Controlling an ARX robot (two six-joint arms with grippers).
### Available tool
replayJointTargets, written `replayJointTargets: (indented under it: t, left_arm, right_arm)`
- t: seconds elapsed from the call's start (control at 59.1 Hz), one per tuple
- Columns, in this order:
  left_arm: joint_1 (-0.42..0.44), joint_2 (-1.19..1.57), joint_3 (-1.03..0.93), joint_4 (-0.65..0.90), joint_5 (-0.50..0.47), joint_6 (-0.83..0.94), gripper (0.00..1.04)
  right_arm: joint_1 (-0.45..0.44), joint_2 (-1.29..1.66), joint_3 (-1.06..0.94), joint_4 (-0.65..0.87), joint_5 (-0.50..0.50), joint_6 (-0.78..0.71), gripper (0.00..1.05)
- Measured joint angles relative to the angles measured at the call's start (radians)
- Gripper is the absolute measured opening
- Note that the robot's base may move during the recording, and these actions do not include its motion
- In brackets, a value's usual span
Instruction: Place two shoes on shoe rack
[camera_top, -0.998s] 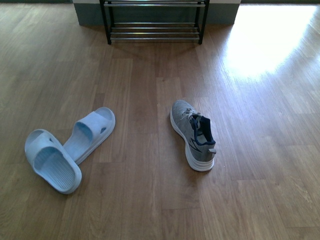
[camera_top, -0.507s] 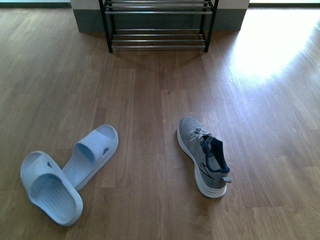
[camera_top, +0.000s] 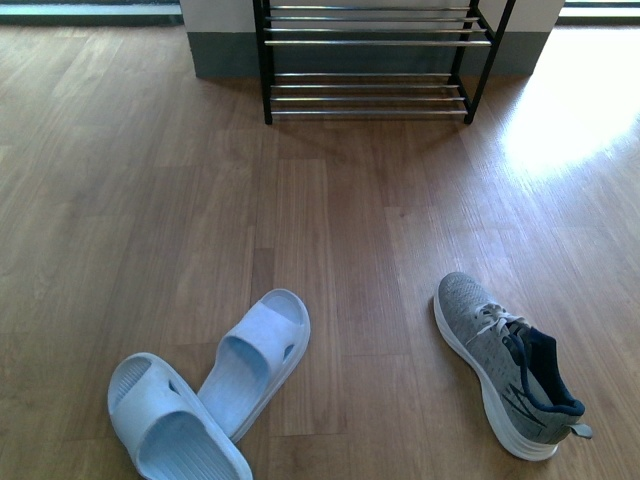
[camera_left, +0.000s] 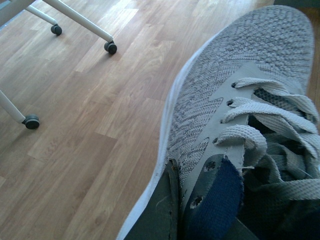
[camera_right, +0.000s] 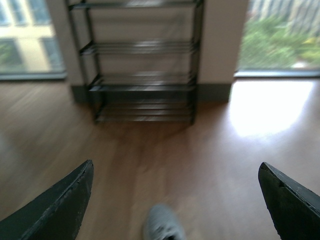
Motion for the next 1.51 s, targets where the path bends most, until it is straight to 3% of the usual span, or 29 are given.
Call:
replayJointTargets:
  t: [0.101,0.321,0.44,0.626,0.778,0.981,1.505]
  left_arm:
    - [0.000,0.000,0.000,0.000,-0.006,0.000,0.01]
    - [0.000,0.000,0.000,0.000,0.011,0.000,0.01]
    - [0.000,0.000,0.000,0.000,0.010,0.000,0.01]
    - [0.000,0.000,0.000,0.000,0.005,0.000,0.01]
    - [0.000,0.000,0.000,0.000,0.008,0.000,0.01]
    - [0.000,0.000,0.000,0.000,0.007,0.000,0.01]
    - [0.000,0.000,0.000,0.000,0.007,0.000,0.01]
  right_arm:
    - [-0.068,0.172,0.004,0.058,-0.172,-0.020,0.96]
    - [-0.182,0.902,0.135,0.554,-0.209,-0.275,0.96]
    - [-0.257,1.326,0.246,0.712,-0.202,-0.410,0.96]
    - [-0.346,1.851,0.401,0.743,-0.203,-0.530,0.96]
    - [-0.363,2.162,0.517,0.765,-0.210,-0.578,0.96]
    - [-0.303,2.366,0.620,0.861,-0.229,-0.590,0.96]
    - [-0.295,2.589,0.867,0.840,-0.239,-0.548,0.96]
